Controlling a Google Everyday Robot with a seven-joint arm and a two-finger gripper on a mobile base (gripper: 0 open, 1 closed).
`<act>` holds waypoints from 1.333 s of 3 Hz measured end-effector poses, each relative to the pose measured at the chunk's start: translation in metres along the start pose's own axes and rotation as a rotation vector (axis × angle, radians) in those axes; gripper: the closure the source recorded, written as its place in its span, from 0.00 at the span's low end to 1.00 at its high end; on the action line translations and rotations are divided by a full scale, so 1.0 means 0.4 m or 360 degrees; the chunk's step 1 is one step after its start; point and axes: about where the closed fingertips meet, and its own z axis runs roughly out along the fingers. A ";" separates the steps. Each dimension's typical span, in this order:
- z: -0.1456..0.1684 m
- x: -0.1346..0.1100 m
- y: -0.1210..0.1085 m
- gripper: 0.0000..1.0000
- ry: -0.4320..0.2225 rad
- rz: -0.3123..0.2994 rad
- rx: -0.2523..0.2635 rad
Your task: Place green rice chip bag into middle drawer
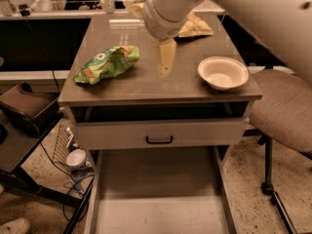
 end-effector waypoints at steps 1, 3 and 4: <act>0.147 -0.046 -0.060 0.00 -0.0044 -0.0115 0.0013; 0.348 -0.148 -0.110 0.17 -0.0222 -0.0219 -0.0057; 0.360 -0.152 -0.109 0.41 -0.0230 -0.0221 -0.0064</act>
Offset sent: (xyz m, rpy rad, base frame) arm 0.0695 0.1449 -0.0975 0.0270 0.0354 0.2381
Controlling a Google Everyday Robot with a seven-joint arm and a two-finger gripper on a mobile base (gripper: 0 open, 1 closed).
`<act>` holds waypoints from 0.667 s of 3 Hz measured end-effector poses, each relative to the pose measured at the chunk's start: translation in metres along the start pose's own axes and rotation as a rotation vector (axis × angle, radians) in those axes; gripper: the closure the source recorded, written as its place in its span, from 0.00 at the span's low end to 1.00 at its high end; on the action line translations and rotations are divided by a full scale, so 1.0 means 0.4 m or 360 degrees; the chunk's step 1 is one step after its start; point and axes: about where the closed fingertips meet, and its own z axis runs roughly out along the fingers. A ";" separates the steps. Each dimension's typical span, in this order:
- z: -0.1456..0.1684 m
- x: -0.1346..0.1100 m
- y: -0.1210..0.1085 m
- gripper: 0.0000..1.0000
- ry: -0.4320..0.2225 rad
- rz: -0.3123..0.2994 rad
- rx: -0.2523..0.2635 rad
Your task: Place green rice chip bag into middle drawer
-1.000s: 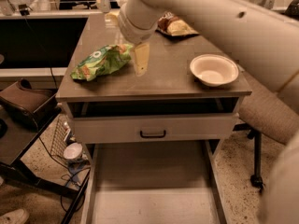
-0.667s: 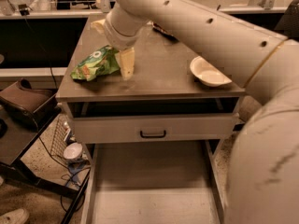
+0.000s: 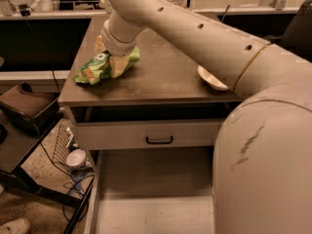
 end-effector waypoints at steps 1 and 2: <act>0.006 -0.003 0.001 0.64 -0.0004 -0.0003 -0.0006; 0.012 -0.006 0.003 0.88 -0.0008 -0.0004 -0.0011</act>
Offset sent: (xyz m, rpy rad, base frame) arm -0.0004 0.0018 -0.0020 -0.0012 0.0029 0.0030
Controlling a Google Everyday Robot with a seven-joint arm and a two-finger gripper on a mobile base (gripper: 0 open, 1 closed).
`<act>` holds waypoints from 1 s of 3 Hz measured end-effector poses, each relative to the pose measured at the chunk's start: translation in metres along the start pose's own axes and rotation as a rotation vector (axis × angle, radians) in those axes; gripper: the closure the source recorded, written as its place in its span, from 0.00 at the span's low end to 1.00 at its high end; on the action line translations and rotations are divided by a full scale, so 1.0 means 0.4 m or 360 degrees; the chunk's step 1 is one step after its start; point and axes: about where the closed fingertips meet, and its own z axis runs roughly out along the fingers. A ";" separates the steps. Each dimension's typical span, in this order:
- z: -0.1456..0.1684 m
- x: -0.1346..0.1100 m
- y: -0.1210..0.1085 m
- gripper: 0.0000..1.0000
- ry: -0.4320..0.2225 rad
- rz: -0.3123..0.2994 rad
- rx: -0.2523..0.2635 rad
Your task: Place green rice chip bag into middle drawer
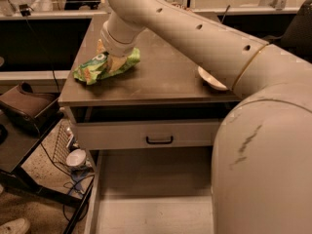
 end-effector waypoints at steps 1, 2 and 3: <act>-0.059 -0.005 0.011 1.00 0.0016 0.0013 0.0068; -0.210 -0.049 0.057 1.00 0.0033 0.0071 0.0231; -0.356 -0.157 0.125 1.00 0.0002 0.0139 0.0382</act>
Offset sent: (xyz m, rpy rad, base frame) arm -0.1227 -0.0872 0.1117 0.1916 -0.1749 -0.1378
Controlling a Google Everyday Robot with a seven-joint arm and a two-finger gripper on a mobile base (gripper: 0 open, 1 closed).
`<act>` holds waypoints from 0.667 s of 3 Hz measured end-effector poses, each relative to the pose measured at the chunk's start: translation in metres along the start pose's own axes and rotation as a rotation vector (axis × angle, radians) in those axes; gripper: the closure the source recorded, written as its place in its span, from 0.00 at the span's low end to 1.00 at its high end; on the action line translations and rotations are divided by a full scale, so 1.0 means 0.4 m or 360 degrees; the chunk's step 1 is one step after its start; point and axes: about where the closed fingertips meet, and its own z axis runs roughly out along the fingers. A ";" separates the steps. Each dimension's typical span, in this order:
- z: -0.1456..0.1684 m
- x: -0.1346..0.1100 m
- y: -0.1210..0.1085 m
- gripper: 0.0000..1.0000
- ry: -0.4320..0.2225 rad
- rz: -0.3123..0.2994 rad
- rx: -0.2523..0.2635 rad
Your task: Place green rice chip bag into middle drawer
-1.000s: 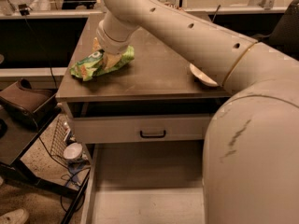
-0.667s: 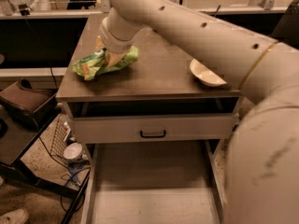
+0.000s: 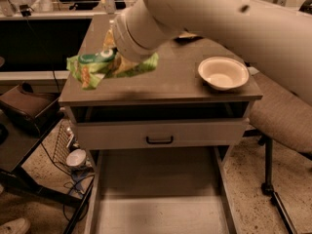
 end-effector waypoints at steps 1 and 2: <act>-0.139 -0.138 0.139 1.00 0.0000 -0.0045 0.0122; -0.173 -0.053 0.403 1.00 0.0065 0.0255 -0.0045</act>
Offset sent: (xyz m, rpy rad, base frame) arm -0.2386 -0.1903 -0.1851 0.2820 0.5916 -0.4669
